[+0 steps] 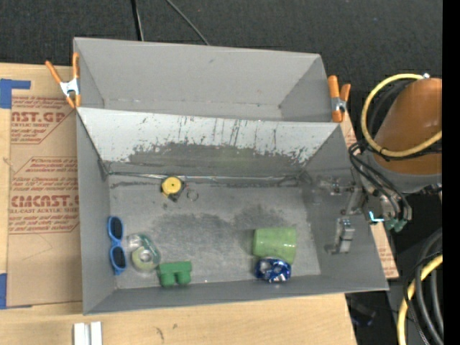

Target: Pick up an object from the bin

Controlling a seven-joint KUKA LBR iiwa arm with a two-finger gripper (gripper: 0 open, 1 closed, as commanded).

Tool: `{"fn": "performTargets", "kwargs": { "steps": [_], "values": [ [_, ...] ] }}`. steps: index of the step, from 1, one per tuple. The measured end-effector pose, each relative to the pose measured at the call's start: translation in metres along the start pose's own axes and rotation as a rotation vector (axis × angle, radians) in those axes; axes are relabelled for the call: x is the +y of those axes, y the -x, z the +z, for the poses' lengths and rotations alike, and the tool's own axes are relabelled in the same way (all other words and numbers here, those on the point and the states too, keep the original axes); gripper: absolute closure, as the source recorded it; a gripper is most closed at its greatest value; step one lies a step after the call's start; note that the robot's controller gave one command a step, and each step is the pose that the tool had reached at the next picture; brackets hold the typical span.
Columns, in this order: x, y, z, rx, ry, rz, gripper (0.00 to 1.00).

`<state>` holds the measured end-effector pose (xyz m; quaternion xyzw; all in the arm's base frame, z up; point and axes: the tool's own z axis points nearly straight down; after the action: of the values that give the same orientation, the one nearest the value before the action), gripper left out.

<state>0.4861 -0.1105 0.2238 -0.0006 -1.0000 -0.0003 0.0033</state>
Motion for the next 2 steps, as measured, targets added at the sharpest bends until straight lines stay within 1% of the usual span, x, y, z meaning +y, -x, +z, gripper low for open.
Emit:
{"fn": "performTargets", "kwargs": {
  "steps": [1, 2],
  "values": [
    [0.052, 0.009, 0.108, -0.001, 0.002, -0.141, 0.0],
    [0.048, 0.002, 0.156, -0.005, 0.0, -0.058, 0.0]
  ]
}}
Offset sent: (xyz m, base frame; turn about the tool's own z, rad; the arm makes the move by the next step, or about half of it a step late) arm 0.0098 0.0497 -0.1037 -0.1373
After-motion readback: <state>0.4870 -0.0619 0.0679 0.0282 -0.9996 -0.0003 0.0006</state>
